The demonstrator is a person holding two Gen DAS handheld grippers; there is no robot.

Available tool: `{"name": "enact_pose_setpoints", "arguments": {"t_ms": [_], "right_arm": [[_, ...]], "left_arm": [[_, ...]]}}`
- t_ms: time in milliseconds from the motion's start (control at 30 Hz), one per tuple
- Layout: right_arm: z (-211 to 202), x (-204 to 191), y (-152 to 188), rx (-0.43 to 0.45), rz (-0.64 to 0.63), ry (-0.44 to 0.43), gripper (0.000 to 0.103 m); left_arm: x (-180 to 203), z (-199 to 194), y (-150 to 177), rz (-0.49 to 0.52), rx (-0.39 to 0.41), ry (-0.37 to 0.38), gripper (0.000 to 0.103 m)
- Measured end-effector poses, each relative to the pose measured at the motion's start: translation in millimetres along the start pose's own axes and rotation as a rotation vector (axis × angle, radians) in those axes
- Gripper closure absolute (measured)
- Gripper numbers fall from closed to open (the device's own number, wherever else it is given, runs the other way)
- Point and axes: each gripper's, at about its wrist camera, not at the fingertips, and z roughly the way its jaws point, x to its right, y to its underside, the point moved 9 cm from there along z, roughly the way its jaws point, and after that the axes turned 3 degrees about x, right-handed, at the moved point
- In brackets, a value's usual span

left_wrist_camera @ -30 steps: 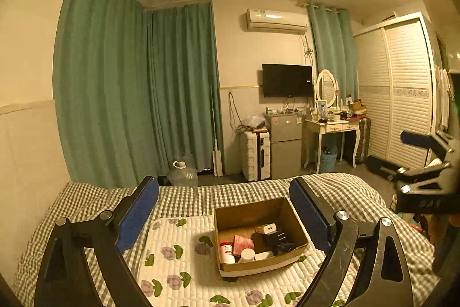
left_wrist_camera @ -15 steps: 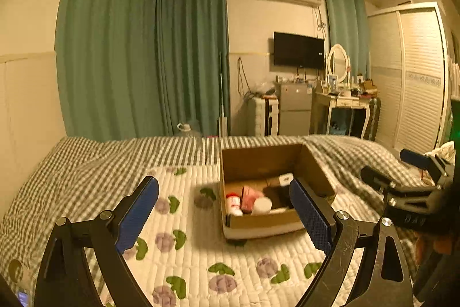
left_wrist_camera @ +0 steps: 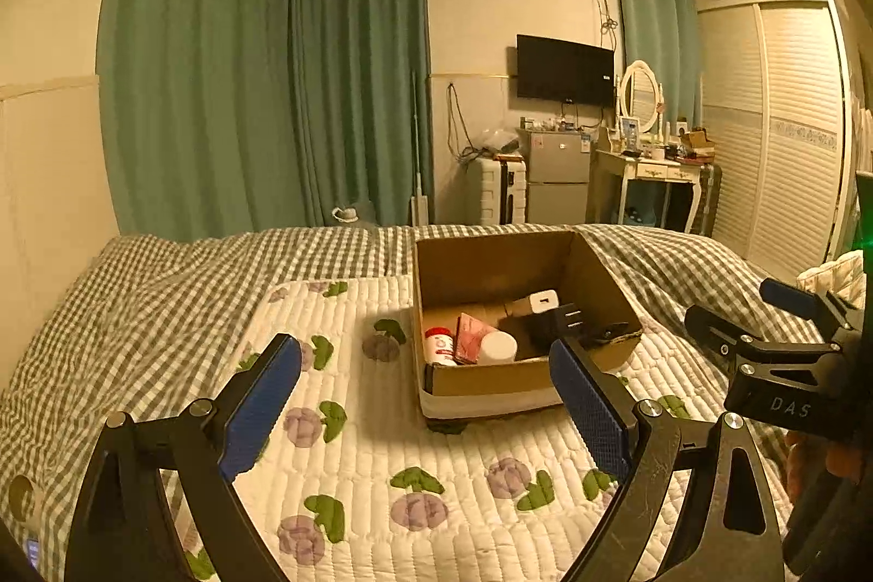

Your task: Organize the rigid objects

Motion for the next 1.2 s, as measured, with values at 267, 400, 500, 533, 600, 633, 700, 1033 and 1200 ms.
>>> {"name": "enact_pose_setpoints", "arguments": {"t_ms": [267,400,500,533,600,633,700,1033,1200], "right_arm": [[-2.6,-9.9,3.3,0.000,-0.010,-0.021,0.000],[-2.4,-12.5,2.0,0.006,-0.014,-0.024,0.000],[-2.2,-12.0,2.4,0.001,-0.011,-0.021,0.000],[-2.3,-11.3,2.4,0.000,-0.008,-0.020,0.000],[-1.6,-10.8,2.3,-0.006,-0.003,-0.019,0.000],[-1.8,-10.6,1.7,-0.005,-0.003,-0.017,0.000],[-2.3,-10.3,0.3,-0.001,-0.004,-0.018,0.000],[-1.1,-10.3,2.5,-0.007,-0.010,-0.015,0.000],[0.4,-10.6,2.6,-0.013,-0.012,-0.015,0.000]], "left_arm": [[3.2,-0.1,-0.2,0.009,0.003,0.011,0.009],[1.6,2.2,2.0,0.011,-0.003,0.001,0.009],[1.4,2.7,3.3,0.015,-0.005,0.000,0.009],[1.3,2.8,3.9,0.016,-0.006,0.000,0.009],[1.6,3.1,4.8,0.016,-0.011,0.006,0.009],[1.7,3.8,5.1,0.014,-0.015,0.012,0.009],[1.1,4.3,5.8,0.010,-0.017,0.014,0.009],[2.6,6.2,8.3,0.018,-0.030,0.014,0.009],[0.2,6.8,9.0,0.015,-0.033,0.010,0.009]]}}
